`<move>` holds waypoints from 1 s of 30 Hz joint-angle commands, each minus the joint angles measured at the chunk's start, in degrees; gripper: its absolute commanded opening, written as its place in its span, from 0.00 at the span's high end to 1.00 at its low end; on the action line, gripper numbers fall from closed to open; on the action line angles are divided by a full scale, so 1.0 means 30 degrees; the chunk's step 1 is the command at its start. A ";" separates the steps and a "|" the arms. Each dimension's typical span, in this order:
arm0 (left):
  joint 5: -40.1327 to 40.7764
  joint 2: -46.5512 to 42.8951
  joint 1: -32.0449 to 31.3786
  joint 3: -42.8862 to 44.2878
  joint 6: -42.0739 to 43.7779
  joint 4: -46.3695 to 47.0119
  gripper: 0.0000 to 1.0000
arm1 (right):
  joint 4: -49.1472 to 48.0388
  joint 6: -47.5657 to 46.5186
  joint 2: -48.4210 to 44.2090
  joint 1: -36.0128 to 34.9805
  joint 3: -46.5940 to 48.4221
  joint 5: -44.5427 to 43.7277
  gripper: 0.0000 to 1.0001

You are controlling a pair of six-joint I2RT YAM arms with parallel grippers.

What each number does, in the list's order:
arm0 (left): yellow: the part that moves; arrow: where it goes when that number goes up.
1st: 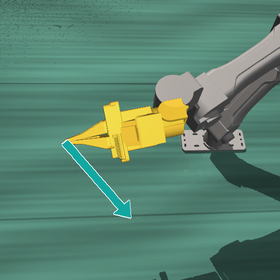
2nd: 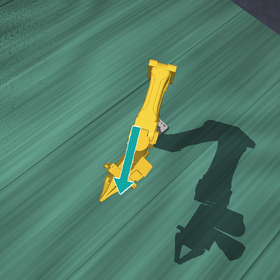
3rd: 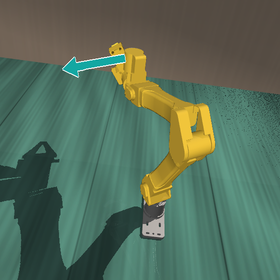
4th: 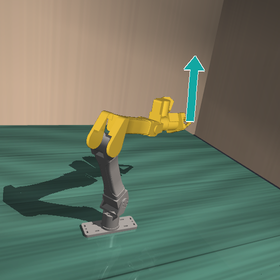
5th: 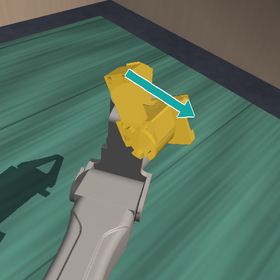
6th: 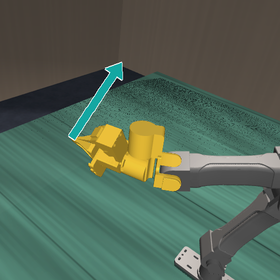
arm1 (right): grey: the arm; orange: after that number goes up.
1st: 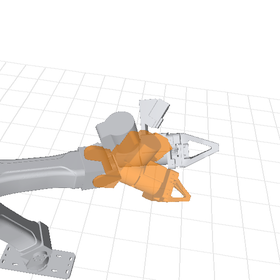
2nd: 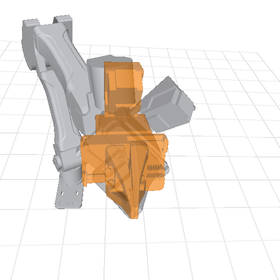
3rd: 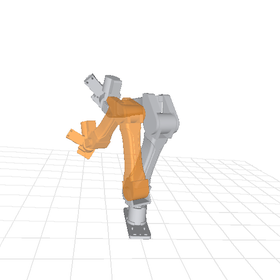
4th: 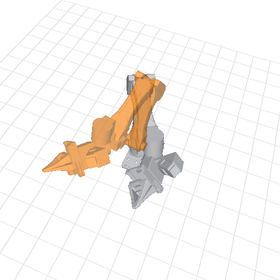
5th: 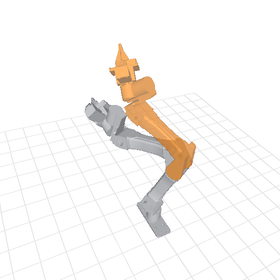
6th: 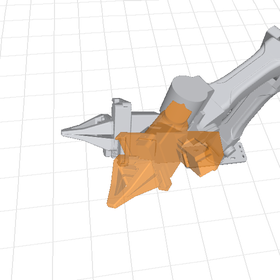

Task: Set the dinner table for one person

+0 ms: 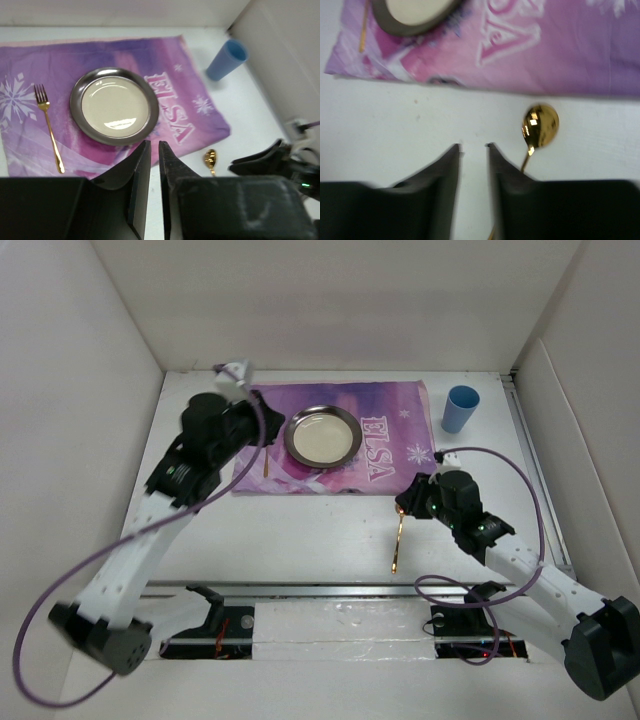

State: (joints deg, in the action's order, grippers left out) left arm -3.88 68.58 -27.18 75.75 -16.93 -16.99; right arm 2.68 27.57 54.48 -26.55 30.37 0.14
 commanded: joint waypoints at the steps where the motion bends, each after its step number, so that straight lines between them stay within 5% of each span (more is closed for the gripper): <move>1: -0.1782 -0.3133 0.0710 -0.3585 -0.0832 0.1299 0.89 | 0.2298 0.1383 -0.1400 -0.0378 -0.1273 -0.1131 0.56; 7: -0.2135 -0.7562 0.0710 -0.6493 0.0105 0.0977 0.70 | 0.3588 0.3140 -0.0353 -0.1284 -0.1657 -0.1129 0.49; 12: -0.2282 -0.9554 0.0710 -0.8776 0.0456 0.2173 0.67 | 0.3908 0.4838 0.2630 -0.3128 -0.0783 -0.2649 0.52; 30: -0.2457 -1.0056 0.0534 -0.8637 0.0780 0.2207 0.67 | 0.5083 0.7215 0.8261 -0.5505 0.2151 -0.6610 0.66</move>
State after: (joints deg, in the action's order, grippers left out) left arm -10.46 39.09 -25.41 48.99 -15.44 -13.04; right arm 16.60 47.90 76.69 -41.91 34.85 -16.53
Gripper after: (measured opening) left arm 0.331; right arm 0.351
